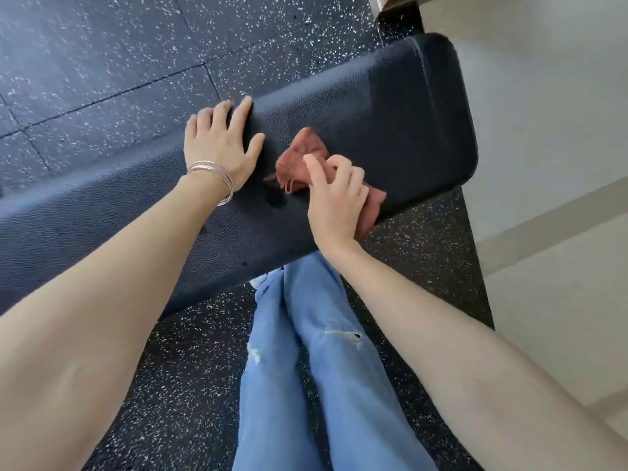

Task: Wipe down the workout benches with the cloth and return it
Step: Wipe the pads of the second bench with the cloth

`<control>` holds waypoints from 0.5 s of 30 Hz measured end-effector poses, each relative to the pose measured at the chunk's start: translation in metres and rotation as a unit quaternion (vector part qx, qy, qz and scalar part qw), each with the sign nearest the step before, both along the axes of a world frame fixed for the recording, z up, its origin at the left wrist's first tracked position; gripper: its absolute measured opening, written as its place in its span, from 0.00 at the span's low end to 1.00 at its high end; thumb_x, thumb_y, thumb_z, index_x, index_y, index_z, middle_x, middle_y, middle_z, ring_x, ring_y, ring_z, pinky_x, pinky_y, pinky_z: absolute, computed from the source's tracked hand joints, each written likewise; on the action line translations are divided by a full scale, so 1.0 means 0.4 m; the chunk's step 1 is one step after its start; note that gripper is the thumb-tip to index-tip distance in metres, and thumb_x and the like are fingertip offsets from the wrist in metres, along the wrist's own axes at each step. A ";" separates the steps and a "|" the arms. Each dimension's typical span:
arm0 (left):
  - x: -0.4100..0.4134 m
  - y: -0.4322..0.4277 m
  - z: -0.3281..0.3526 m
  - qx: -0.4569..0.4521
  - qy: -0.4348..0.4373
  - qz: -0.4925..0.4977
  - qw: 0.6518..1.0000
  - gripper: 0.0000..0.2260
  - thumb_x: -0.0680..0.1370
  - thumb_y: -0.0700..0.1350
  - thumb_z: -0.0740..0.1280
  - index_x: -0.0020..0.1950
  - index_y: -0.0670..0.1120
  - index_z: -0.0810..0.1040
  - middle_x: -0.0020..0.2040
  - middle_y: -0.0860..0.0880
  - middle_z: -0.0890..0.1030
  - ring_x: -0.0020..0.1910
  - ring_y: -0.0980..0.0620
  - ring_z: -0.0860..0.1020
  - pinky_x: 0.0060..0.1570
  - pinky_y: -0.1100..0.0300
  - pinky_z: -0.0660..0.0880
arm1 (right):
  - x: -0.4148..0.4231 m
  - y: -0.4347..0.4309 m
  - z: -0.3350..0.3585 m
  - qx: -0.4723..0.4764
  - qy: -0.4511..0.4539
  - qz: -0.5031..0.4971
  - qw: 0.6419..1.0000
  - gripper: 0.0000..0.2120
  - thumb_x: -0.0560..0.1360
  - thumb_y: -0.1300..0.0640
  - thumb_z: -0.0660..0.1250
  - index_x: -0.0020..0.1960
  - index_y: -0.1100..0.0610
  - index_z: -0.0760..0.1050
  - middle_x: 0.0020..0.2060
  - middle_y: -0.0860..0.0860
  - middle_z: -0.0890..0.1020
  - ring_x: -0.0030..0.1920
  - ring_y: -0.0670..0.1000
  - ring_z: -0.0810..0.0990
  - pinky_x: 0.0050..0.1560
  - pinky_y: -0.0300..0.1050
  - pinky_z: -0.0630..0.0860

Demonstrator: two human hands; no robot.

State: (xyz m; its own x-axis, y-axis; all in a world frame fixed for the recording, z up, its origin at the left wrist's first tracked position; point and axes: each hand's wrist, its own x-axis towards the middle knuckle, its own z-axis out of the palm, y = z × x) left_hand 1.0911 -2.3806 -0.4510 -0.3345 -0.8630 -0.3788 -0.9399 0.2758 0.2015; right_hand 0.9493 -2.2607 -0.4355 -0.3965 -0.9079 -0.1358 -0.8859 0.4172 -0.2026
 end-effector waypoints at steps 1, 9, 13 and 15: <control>0.007 -0.003 0.002 0.004 0.001 0.000 1.000 0.26 0.79 0.58 0.53 0.76 0.52 0.57 0.71 0.44 0.66 0.68 0.40 0.64 0.70 0.46 0.57 | -0.011 0.000 0.003 -0.006 0.014 0.051 0.999 0.21 0.70 0.64 0.68 0.59 0.46 0.77 0.52 0.56 0.79 0.44 0.60 0.76 0.37 0.52 0.72; 0.064 -0.008 0.014 0.021 -0.024 0.002 1.000 0.26 0.79 0.58 0.53 0.75 0.52 0.58 0.69 0.43 0.68 0.65 0.39 0.66 0.66 0.47 0.61 | -0.364 -0.223 0.015 0.043 0.053 -0.162 0.984 0.19 0.76 0.60 0.64 0.63 0.44 0.69 0.61 0.54 0.69 0.60 0.59 0.68 0.54 0.58 0.68; 0.035 -0.001 0.008 0.021 -0.026 0.047 0.998 0.25 0.78 0.59 0.53 0.74 0.52 0.60 0.67 0.43 0.69 0.63 0.39 0.66 0.67 0.45 0.59 | -0.389 -0.283 0.021 0.063 0.027 -0.158 0.985 0.18 0.76 0.58 0.65 0.64 0.45 0.69 0.61 0.54 0.69 0.61 0.58 0.67 0.53 0.58 0.69; 0.021 0.007 0.007 0.018 -0.027 0.074 0.997 0.25 0.79 0.59 0.53 0.74 0.52 0.60 0.68 0.44 0.69 0.64 0.38 0.66 0.69 0.43 0.56 | -0.319 -0.255 0.010 0.045 0.031 -0.173 0.983 0.17 0.76 0.57 0.65 0.64 0.45 0.69 0.60 0.54 0.69 0.59 0.58 0.67 0.50 0.58 0.70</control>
State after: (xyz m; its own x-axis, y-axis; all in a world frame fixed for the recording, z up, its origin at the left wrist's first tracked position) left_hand 1.0993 -2.3778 -0.4483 -0.1836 -0.8864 -0.4250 -0.9793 0.1274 0.1574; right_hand 0.8216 -2.3628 -0.4314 -0.6892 -0.7029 -0.1758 -0.6976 0.7093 -0.1011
